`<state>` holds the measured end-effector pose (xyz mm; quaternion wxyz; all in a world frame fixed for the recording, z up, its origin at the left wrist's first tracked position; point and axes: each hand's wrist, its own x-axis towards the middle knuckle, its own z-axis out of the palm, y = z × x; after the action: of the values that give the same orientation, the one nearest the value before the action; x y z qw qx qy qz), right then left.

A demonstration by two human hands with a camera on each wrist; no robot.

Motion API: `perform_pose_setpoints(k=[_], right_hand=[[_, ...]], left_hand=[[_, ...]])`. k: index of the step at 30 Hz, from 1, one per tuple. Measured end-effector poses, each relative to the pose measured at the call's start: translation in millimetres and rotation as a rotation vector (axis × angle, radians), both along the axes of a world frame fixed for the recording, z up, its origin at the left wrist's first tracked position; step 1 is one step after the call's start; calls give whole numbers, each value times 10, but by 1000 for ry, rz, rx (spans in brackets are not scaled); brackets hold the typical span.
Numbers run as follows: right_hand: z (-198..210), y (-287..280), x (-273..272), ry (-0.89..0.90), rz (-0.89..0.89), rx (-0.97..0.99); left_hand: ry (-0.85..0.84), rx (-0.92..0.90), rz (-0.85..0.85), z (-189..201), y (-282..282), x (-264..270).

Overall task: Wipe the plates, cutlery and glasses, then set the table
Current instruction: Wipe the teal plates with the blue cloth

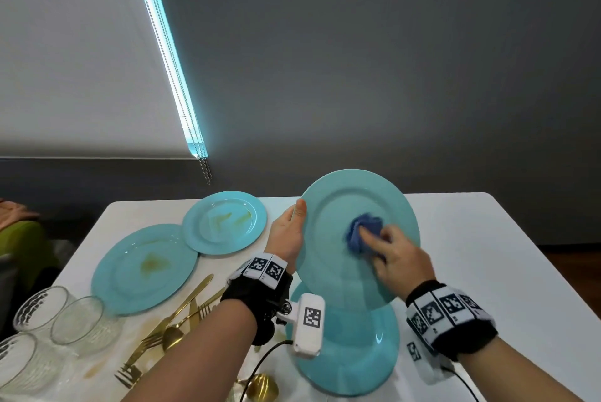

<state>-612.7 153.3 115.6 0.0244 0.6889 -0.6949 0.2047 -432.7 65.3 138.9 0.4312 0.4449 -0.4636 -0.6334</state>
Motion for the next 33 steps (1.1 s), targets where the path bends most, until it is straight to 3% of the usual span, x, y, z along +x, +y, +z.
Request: perform_pose_setpoints(k=[2, 3, 5, 6, 8, 10, 11, 12, 15, 17, 18, 19, 21, 23, 26, 29, 30, 32, 33], right_hand=[[-10, 63, -8, 103, 235, 170], [74, 94, -53, 122, 256, 349], [142, 44, -236, 154, 116, 429], [173, 6, -259, 111, -13, 382], [140, -82, -143, -33, -234, 75], [38, -140, 46, -133, -211, -175], [34, -119, 161, -137, -118, -150], [-23, -90, 249, -72, 10, -98], [-35, 43, 216, 88, 309, 352], [54, 57, -46, 145, 281, 471], [137, 21, -135, 127, 153, 469], [213, -25, -179, 104, 6, 373], [260, -149, -109, -10, -187, -33], [268, -228, 144, -78, -155, -218], [80, -109, 509, -74, 87, -104], [-41, 147, 432, 79, 316, 236], [-37, 190, 294, 124, 313, 338], [3, 178, -12, 141, 116, 475], [51, 129, -116, 99, -2, 406]], left_hand=[[-29, -7, 21, -27, -37, 58], [-51, -10, 19, -34, -46, 91], [-58, -12, -8, -41, -35, 120], [-56, -14, -32, -47, -23, 106], [-75, -23, -90, -58, 26, 33], [-66, -33, -127, -92, 57, -29], [-66, -31, -135, -128, 58, -46], [-73, -33, -132, -151, 50, -45], [-36, -16, -55, -92, 41, 71], [-21, -11, -33, -67, -3, 171], [-23, -15, -32, -67, -13, 199], [-18, -15, -37, -69, -14, 200], [-7, -1, -78, -88, 25, 129], [12, -16, -98, -131, 74, 13], [-6, -35, -98, -174, 53, -46], [-33, -44, -63, -99, 5, 120], [-37, -54, -63, -97, -23, 181], [-42, -74, -69, -80, -35, 255], [-50, -83, -73, -63, -20, 257]])
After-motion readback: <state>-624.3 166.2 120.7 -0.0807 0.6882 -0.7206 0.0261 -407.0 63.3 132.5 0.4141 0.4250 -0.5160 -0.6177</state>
